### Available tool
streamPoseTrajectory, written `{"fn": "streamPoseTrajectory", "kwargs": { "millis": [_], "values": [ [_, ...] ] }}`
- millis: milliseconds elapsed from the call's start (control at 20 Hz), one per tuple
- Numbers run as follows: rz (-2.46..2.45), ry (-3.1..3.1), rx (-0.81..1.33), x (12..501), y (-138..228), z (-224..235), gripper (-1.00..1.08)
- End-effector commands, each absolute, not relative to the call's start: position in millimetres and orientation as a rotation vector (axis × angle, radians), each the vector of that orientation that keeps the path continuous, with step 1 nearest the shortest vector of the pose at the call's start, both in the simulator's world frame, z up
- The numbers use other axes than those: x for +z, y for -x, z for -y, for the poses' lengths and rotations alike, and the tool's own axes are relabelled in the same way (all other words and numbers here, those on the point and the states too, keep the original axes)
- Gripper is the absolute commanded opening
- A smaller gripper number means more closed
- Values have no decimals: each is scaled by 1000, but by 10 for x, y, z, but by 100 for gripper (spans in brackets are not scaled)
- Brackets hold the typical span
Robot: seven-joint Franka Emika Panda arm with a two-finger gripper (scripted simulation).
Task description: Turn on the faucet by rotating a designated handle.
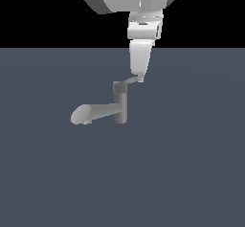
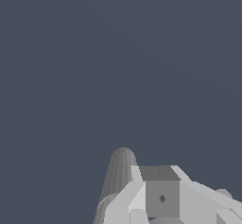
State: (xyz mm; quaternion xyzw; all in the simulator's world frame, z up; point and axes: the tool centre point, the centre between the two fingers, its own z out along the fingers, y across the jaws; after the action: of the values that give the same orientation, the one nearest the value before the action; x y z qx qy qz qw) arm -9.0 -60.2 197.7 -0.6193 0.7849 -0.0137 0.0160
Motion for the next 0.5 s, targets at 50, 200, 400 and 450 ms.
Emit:
{"fn": "streamPoseTrajectory", "kwargs": {
  "millis": [50,200,400,450],
  "values": [
    [-2444,1947,-18,1894,225,451,-100],
    [-2448,1947,-14,1877,304,383,-100],
    [-2454,1948,-9,1856,411,291,-100],
    [-2456,1948,-8,1850,437,268,-100]
  ]
}}
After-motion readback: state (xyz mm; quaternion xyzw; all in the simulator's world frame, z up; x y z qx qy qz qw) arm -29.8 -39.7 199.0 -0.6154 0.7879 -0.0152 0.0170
